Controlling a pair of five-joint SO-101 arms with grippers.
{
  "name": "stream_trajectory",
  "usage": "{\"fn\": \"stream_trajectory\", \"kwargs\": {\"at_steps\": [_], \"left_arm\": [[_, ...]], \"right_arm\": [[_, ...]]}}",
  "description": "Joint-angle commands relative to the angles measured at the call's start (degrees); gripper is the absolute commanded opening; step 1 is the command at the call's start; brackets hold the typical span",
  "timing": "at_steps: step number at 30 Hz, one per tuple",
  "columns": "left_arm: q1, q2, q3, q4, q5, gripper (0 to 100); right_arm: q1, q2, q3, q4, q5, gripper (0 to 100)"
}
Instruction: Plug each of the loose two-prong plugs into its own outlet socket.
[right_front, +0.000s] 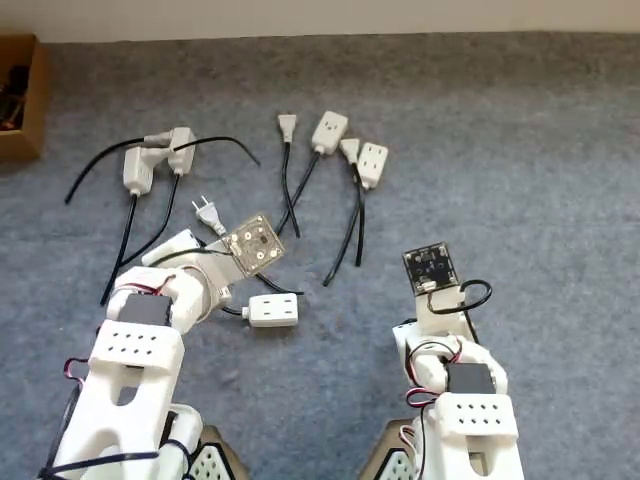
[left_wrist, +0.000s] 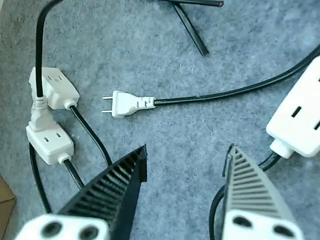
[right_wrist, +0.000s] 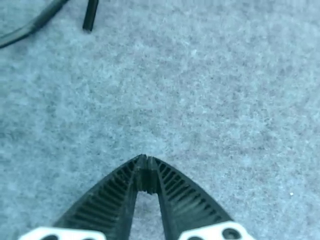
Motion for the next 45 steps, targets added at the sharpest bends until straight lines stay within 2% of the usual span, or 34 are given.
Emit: {"fn": "stream_trajectory", "kwargs": {"at_steps": [1, 3, 6, 8, 12, 15, 17, 20, 24, 27, 31, 33, 38, 43, 45], "left_arm": [[-2.6, -0.5, 2.7, -7.5, -0.3, 25], [-7.4, -0.5, 3.7, -11.7, 1.8, 25], [-15.6, -0.4, 2.2, -14.0, 14.2, 25], [-18.3, -0.4, -1.8, -11.3, 23.5, 25], [-17.3, 2.5, -13.5, -3.0, 38.3, 25], [-14.2, 13.8, -23.8, -1.4, 50.5, 25], [-11.5, 24.8, -31.0, -0.3, 54.9, 25], [-8.7, 43.0, -44.1, 5.4, 58.6, 25], [-6.1, 62.0, -62.1, 19.2, 62.4, 25], [-4.6, 70.1, -72.1, 27.3, 64.2, 25], [-2.6, 76.1, -80.7, 33.5, 64.8, 25], [-1.5, 78.5, -83.3, 35.1, 65.0, 23], [0.1, 84.4, -87.0, 35.6, 65.1, 10], [-0.3, 89.8, -90.6, 35.7, 64.5, 10], [-0.3, 90.9, -92.7, 35.7, 62.2, 10]], "right_arm": [[-0.7, -0.5, -0.2, 0.7, 0.4, 0.9], [-0.7, -0.5, -0.5, 1.3, 0.5, 0.9], [-0.8, -0.3, -2.8, 1.1, 0.4, 0.9], [-2.4, -0.2, -5.0, 1.4, 0.0, 0.9], [-3.6, -0.5, -4.4, 5.0, -3.4, 0.9], [-2.3, -0.7, -4.3, 6.5, -3.5, 0.9], [-1.0, -0.7, -4.2, 6.2, -3.5, 0.9], [-0.8, -0.7, -3.6, 6.1, -3.5, 0.9], [-0.7, -0.7, -1.2, 2.0, -3.2, 0.9], [-0.7, -0.7, -0.9, 2.0, -3.2, 0.9], [-0.7, -0.7, -0.9, 2.0, -3.2, 0.9], [-0.7, -0.7, -0.9, 2.0, -3.2, 0.9], [-0.9, -0.7, -0.9, 2.1, -3.2, 0.9], [-0.9, -0.7, -0.9, 2.1, -3.1, 0.9], [-0.9, -0.7, -0.9, 2.1, -3.1, 0.9]]}}
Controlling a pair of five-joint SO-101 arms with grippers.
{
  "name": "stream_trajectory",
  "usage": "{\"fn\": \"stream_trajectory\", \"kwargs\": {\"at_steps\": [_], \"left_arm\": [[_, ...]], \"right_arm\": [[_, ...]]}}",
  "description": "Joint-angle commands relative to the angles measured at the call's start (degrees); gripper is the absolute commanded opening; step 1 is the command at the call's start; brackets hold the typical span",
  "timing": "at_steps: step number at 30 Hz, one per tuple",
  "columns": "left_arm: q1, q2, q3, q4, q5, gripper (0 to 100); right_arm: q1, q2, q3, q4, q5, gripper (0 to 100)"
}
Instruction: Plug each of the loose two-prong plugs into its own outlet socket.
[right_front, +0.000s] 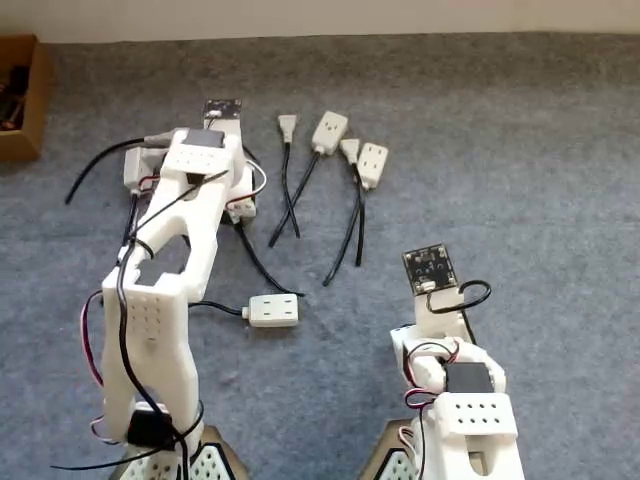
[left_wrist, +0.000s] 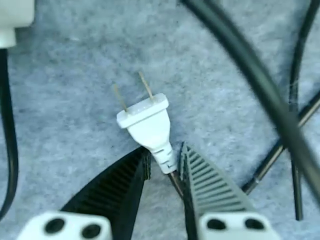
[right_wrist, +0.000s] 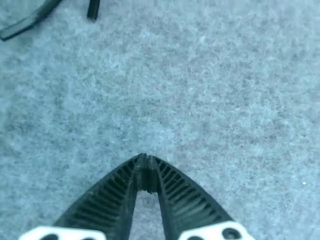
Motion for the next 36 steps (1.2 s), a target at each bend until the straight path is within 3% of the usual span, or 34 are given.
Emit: {"fn": "stream_trajectory", "kwargs": {"at_steps": [1, 3, 9, 16, 19, 22, 28, 33, 36], "left_arm": [[-0.1, 1.8, -3.6, 0.0, -4.1, 7], [-0.1, 1.8, -5.0, 0.1, -6.8, 0], [-1.0, 1.8, -15.5, 5.5, -12.0, 0], [3.2, 1.8, -39.0, 24.8, -33.2, 0], [5.8, 1.2, -43.1, 29.7, -38.2, 0], [8.8, -3.6, -34.2, 29.7, -41.9, 0], [23.0, -19.7, -2.1, 28.3, -54.7, 0], [37.1, -35.8, 19.1, 19.2, -54.8, 0], [43.5, -43.8, 28.4, 13.5, -54.6, 0]], "right_arm": [[0.4, -0.7, -0.4, -0.8, -0.2, 0.9], [0.4, -0.7, -0.4, -0.8, -0.2, 0.9], [0.4, -0.7, -0.4, -0.8, -0.2, 0.9], [0.6, -0.7, -0.4, -0.8, -0.2, 0.9], [2.1, -0.7, -0.8, -0.7, -0.2, 0.9], [9.4, -0.7, -1.5, 0.7, 1.8, 0.9], [22.2, -0.7, -1.7, 0.7, 3.9, 0.9], [27.7, -0.7, -1.7, 1.9, 3.9, 0.9], [35.7, -0.7, -2.2, 4.1, 4.0, 0.9]]}}
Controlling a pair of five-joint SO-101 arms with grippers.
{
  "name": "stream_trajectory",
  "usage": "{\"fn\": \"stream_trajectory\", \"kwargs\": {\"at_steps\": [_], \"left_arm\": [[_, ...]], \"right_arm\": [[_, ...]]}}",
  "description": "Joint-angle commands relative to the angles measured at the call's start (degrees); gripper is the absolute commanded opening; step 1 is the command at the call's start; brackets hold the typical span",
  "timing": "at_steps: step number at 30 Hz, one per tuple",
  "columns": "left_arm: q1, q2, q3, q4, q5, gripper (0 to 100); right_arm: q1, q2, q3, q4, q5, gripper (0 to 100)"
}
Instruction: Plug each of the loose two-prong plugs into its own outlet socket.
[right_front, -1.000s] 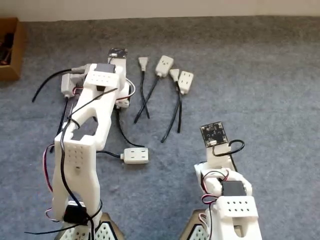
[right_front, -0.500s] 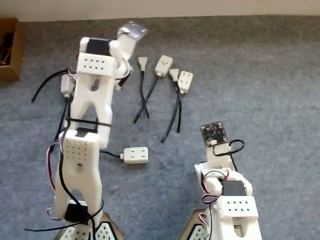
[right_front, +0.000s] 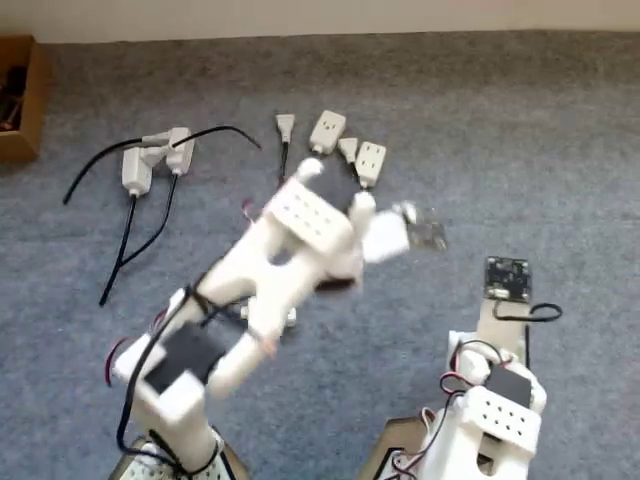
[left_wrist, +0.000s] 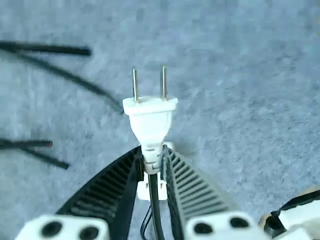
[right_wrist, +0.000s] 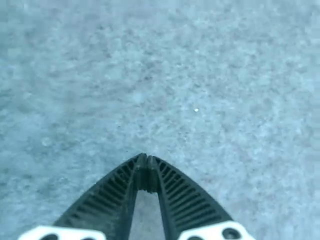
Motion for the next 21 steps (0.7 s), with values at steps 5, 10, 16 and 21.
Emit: {"fn": "stream_trajectory", "kwargs": {"at_steps": [5, 10, 16, 21], "left_arm": [[11.4, -14.4, 16.1, -12.5, 2.5, 0], [14.3, -14.4, 19.9, -20.9, 6.7, 3], [14.5, -14.9, 19.6, -24.3, 8.2, 32], [6.5, -15.0, 16.0, -25.8, 8.7, 23]], "right_arm": [[19.6, -0.7, -2.0, 1.5, 7.0, 0.9], [23.2, -0.7, -1.8, 1.3, 7.6, 0.9], [23.2, -0.7, -1.8, 1.3, 7.6, 0.9], [20.9, -0.7, -1.7, 1.3, 7.7, 0.9]]}}
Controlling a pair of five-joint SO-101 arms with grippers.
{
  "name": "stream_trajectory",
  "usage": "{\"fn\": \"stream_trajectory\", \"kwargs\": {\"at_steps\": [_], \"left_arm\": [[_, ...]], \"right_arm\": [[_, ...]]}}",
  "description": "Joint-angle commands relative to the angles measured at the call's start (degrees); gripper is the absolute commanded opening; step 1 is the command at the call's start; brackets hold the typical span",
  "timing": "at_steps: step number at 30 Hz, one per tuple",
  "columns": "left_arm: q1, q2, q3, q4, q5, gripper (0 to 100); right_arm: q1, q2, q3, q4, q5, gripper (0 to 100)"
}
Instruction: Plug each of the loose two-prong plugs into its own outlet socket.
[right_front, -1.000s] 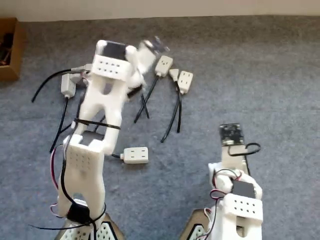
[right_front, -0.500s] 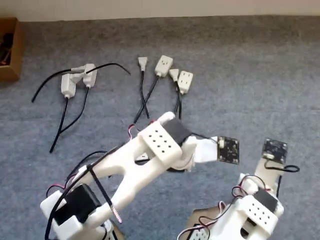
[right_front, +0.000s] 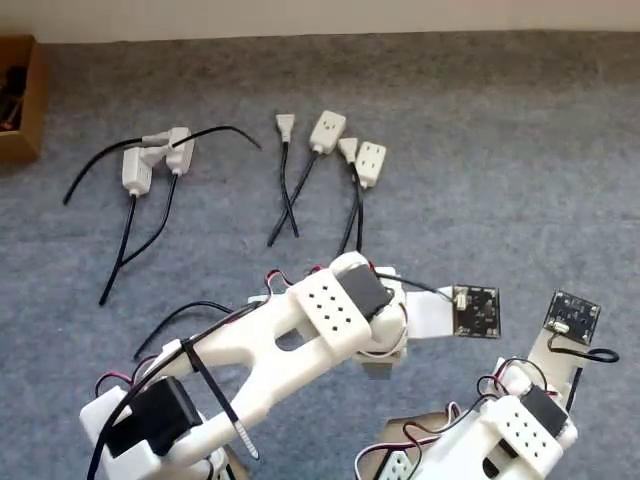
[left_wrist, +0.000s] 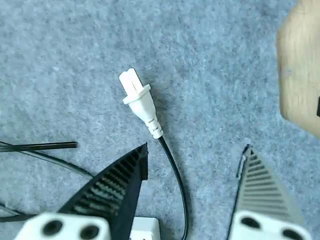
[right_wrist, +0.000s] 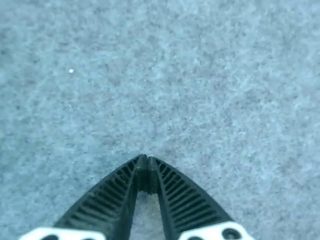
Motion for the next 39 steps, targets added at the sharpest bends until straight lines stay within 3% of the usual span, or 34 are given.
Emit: {"fn": "stream_trajectory", "kwargs": {"at_steps": [1, 7, 11, 14, 16, 19, 23, 27, 31, 35, 39], "left_arm": [[-9.0, -2.5, -5.0, -0.6, 2.6, 22], [-35.3, -2.5, -12.0, 5.3, 16.5, 21], [-49.3, -1.9, -12.0, 11.4, 16.7, 21], [-57.0, -2.0, -8.8, 13.7, 17.1, 21], [-61.3, -2.1, -3.6, 13.1, 20.1, 21], [-68.2, -2.3, 7.8, 1.8, 25.7, 21], [-70.6, -2.5, 22.5, -14.1, 26.7, 22], [-70.6, -2.1, 25.0, -17.1, 26.7, 22], [-70.0, -1.9, 25.3, -18.5, 26.6, 22], [-69.8, -1.9, 26.7, -20.7, 26.5, 22], [-69.7, -1.9, 26.5, -20.9, 26.5, 22]], "right_arm": [[-2.6, -0.7, -1.7, 0.0, 0.6, 0.9], [-16.3, -0.3, -3.6, 0.7, 0.3, 0.9], [-33.0, 3.4, -16.7, 15.9, -0.4, 0.9], [-45.8, 11.3, -30.2, 24.4, -6.1, 0.9], [-50.5, 17.8, -37.6, 25.5, -9.4, 0.9], [-52.9, 27.6, -45.3, 25.5, -11.6, 0.9], [-54.7, 37.1, -48.2, 24.1, -11.2, 0.9], [-60.4, 41.5, -44.4, 23.7, -7.5, 1.7], [-64.3, 42.6, -40.3, 16.7, -24.2, 8.7], [-64.2, 42.6, -39.8, 13.5, -37.9, 7.7], [-66.9, 42.2, -37.1, 10.1, -58.9, 7.7]]}}
